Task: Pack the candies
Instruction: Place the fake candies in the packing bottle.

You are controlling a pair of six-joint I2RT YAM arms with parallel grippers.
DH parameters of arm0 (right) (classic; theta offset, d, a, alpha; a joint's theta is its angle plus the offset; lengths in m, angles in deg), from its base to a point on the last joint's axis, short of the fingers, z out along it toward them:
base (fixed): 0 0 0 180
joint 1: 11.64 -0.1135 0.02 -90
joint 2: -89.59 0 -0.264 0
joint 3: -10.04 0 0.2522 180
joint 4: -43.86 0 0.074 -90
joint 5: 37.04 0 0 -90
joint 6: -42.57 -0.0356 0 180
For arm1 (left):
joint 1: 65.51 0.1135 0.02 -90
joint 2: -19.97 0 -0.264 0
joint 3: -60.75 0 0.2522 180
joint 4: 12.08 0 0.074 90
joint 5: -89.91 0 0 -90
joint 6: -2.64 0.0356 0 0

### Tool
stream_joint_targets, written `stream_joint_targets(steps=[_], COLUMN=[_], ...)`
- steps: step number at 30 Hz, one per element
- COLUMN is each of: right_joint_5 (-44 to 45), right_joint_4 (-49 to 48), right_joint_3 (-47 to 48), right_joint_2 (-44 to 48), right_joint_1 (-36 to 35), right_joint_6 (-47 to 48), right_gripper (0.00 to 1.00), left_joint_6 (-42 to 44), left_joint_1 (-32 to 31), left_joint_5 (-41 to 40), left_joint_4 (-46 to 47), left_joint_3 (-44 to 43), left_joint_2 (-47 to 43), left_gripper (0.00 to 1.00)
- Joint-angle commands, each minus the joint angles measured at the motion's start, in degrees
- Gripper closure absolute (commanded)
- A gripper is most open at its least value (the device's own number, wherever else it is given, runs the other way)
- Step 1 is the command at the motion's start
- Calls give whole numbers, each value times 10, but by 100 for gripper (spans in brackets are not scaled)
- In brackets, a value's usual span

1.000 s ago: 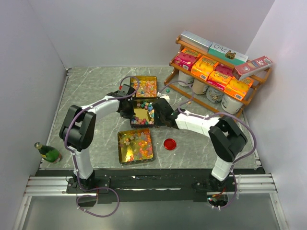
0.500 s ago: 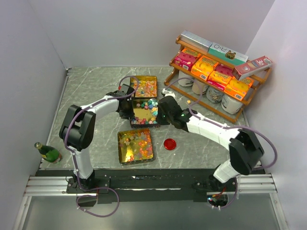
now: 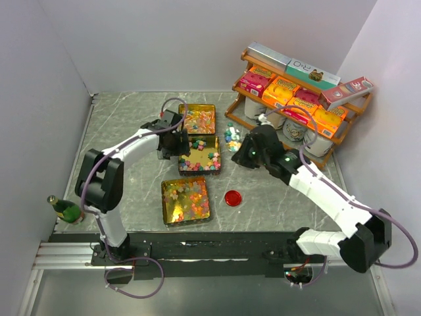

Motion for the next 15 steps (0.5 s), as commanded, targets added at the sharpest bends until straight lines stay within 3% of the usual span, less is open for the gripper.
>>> stream_joint_targets(steps=[1, 5, 15], right_joint_5=[9, -5, -119], right_joint_4=[73, 123, 190], right_joint_3=[17, 9, 44], right_joint_2=[41, 73, 50], right_joint_1=[39, 75, 164], right_joint_6=[-32, -35, -6], right_gripper=[100, 100, 100], left_joint_6=[-2, -4, -18], left_joint_1=[-1, -1, 0], left_joint_5=[-17, -39, -70], left_joint_4=[-19, -26, 32], left_joint_3=[-35, -30, 52], left_joint_2=[-59, -96, -158], left_gripper=[13, 0, 4])
